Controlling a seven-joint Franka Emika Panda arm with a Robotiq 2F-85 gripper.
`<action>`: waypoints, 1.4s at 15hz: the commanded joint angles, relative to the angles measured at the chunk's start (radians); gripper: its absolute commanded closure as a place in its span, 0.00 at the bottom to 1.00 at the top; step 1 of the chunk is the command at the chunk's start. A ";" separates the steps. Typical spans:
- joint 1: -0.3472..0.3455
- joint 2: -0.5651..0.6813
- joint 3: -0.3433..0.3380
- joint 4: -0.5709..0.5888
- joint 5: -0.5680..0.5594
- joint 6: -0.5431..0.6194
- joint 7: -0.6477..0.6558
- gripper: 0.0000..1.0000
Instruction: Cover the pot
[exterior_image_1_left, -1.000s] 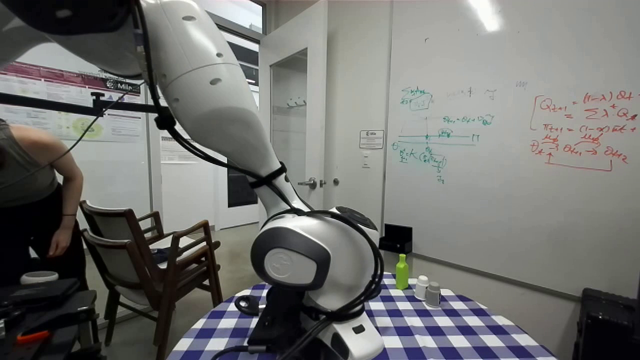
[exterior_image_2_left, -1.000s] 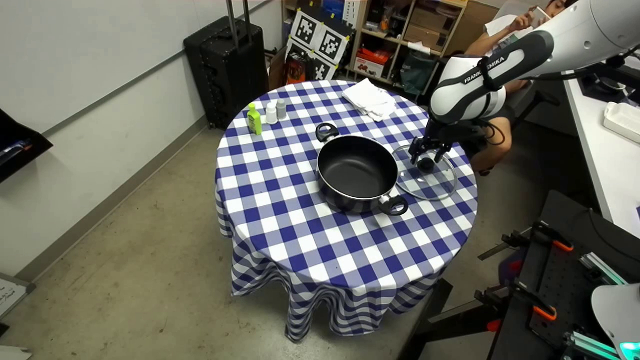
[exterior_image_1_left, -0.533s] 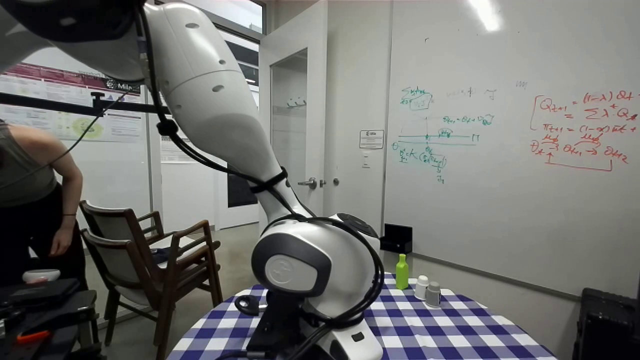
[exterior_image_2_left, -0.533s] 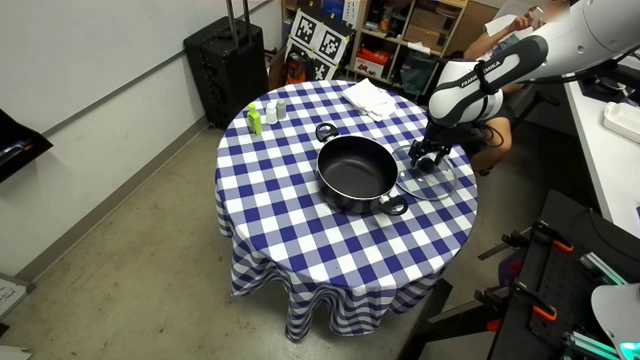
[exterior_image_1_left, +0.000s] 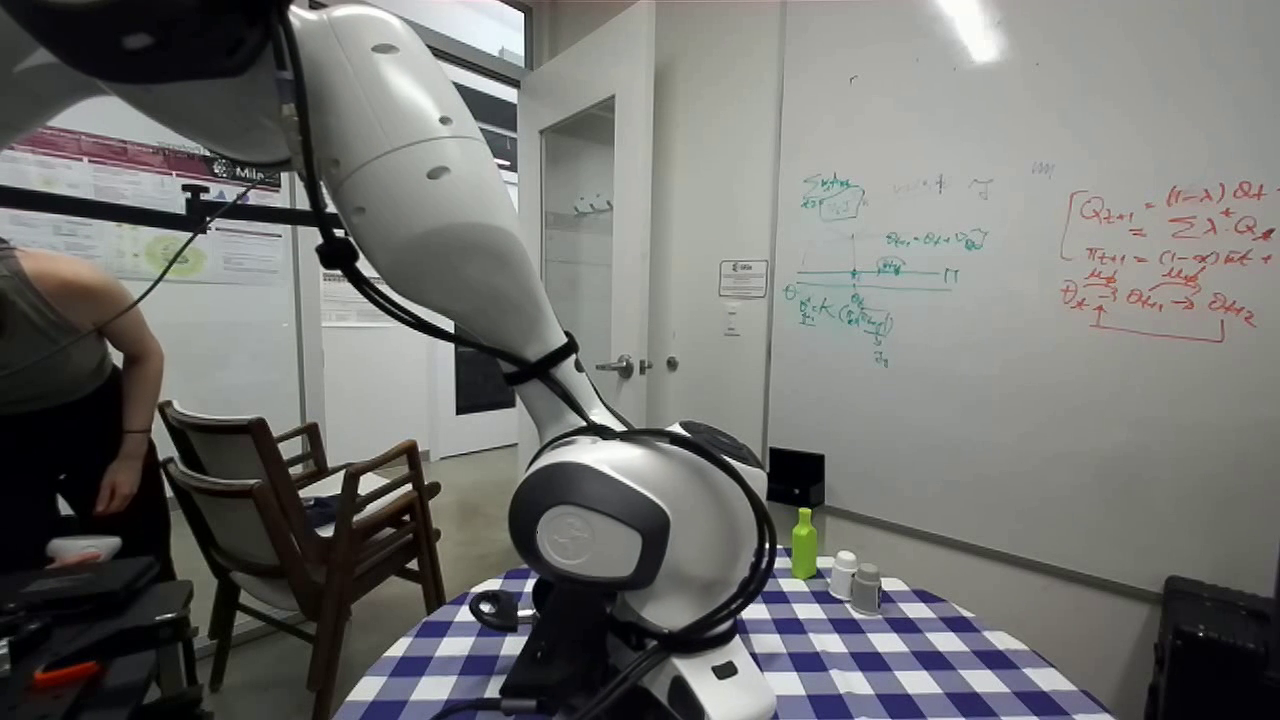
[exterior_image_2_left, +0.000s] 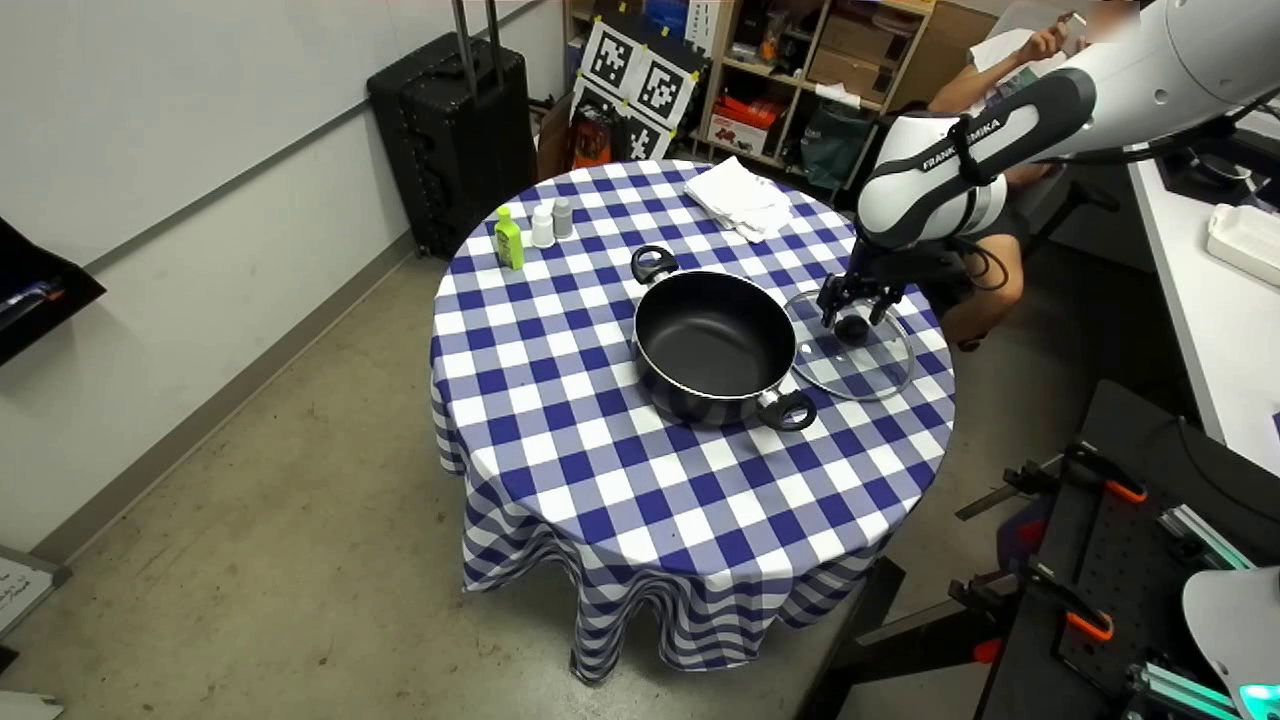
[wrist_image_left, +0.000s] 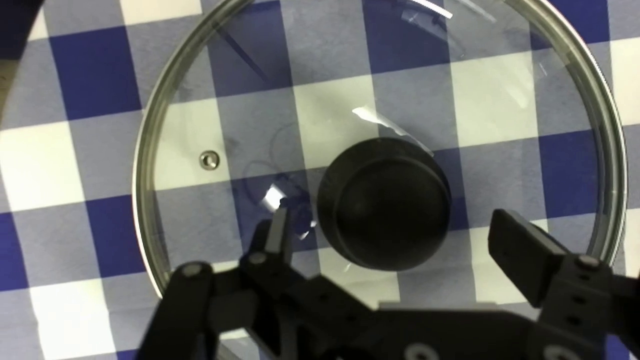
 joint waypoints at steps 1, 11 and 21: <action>0.033 0.010 -0.027 0.021 -0.021 -0.024 0.033 0.27; 0.063 0.003 -0.037 0.033 -0.057 -0.087 0.022 0.74; -0.001 -0.110 -0.012 -0.108 0.023 -0.113 -0.009 0.74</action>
